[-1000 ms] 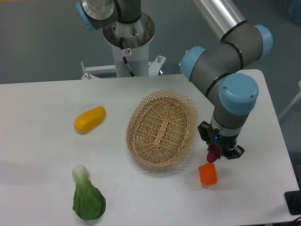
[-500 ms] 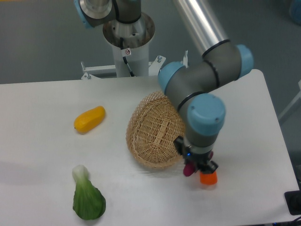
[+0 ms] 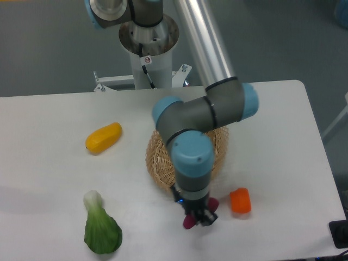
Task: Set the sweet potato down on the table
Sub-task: 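Carry the sweet potato past the basket and lower it beside the bok choy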
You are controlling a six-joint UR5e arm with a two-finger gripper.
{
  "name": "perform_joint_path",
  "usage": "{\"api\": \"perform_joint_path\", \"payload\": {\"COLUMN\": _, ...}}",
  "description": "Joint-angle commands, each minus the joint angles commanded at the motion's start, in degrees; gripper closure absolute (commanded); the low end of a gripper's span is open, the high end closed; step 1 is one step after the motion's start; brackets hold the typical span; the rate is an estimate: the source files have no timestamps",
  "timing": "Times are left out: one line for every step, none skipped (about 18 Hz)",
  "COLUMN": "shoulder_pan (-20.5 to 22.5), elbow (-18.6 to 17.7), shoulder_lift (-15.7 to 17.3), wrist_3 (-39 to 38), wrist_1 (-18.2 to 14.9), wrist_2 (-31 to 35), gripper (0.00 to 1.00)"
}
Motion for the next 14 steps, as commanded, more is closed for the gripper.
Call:
{"api": "perform_joint_path", "payload": {"shoulder_pan": -0.7, "elbow": -0.09, "shoulder_lift": -0.35, "wrist_3": -0.35, "wrist_1": 0.0, "wrist_2": 0.0, "gripper": 0.84}}
{"api": "perform_joint_path", "payload": {"shoulder_pan": -1.14, "elbow": -0.09, "shoulder_lift": -0.44, "wrist_3": -0.35, "wrist_1": 0.0, "wrist_2": 0.0, "gripper": 0.84}}
{"api": "perform_joint_path", "payload": {"shoulder_pan": -1.32, "elbow": -0.09, "shoulder_lift": -0.53, "wrist_3": -0.44, "wrist_1": 0.0, "wrist_2": 0.0, "gripper": 0.84}}
{"api": "perform_joint_path", "payload": {"shoulder_pan": -1.76, "elbow": -0.18, "shoulder_lift": -0.53, "wrist_3": -0.44, "wrist_1": 0.0, "wrist_2": -0.09, "gripper": 0.84}}
{"api": "perform_joint_path", "payload": {"shoulder_pan": -2.11, "elbow": -0.61, "shoulder_lift": -0.53, "wrist_3": -0.44, "wrist_1": 0.0, "wrist_2": -0.09, "gripper": 0.84}}
{"api": "perform_joint_path", "payload": {"shoulder_pan": -2.64, "elbow": -1.23, "shoulder_lift": -0.53, "wrist_3": -0.53, "wrist_1": 0.0, "wrist_2": -0.09, "gripper": 0.84}}
{"api": "perform_joint_path", "payload": {"shoulder_pan": -3.25, "elbow": -2.1, "shoulder_lift": -0.53, "wrist_3": -0.88, "wrist_1": 0.0, "wrist_2": 0.0, "gripper": 0.84}}
{"api": "perform_joint_path", "payload": {"shoulder_pan": -3.78, "elbow": -2.98, "shoulder_lift": -0.44, "wrist_3": -0.97, "wrist_1": 0.0, "wrist_2": 0.0, "gripper": 0.84}}
{"api": "perform_joint_path", "payload": {"shoulder_pan": -4.31, "elbow": -3.69, "shoulder_lift": -0.44, "wrist_3": -1.14, "wrist_1": 0.0, "wrist_2": 0.0, "gripper": 0.84}}
{"api": "perform_joint_path", "payload": {"shoulder_pan": -4.57, "elbow": -4.21, "shoulder_lift": -0.27, "wrist_3": -1.23, "wrist_1": 0.0, "wrist_2": 0.0, "gripper": 0.83}}
{"api": "perform_joint_path", "payload": {"shoulder_pan": -4.75, "elbow": -4.39, "shoulder_lift": -0.27, "wrist_3": -1.23, "wrist_1": 0.0, "wrist_2": 0.0, "gripper": 0.83}}
{"api": "perform_joint_path", "payload": {"shoulder_pan": -4.93, "elbow": -4.48, "shoulder_lift": -0.27, "wrist_3": -1.23, "wrist_1": 0.0, "wrist_2": 0.0, "gripper": 0.81}}
{"api": "perform_joint_path", "payload": {"shoulder_pan": -5.02, "elbow": -4.74, "shoulder_lift": -0.27, "wrist_3": -1.23, "wrist_1": 0.0, "wrist_2": 0.0, "gripper": 0.79}}
{"api": "perform_joint_path", "payload": {"shoulder_pan": -5.19, "elbow": -5.01, "shoulder_lift": -0.27, "wrist_3": -1.23, "wrist_1": 0.0, "wrist_2": 0.0, "gripper": 0.75}}
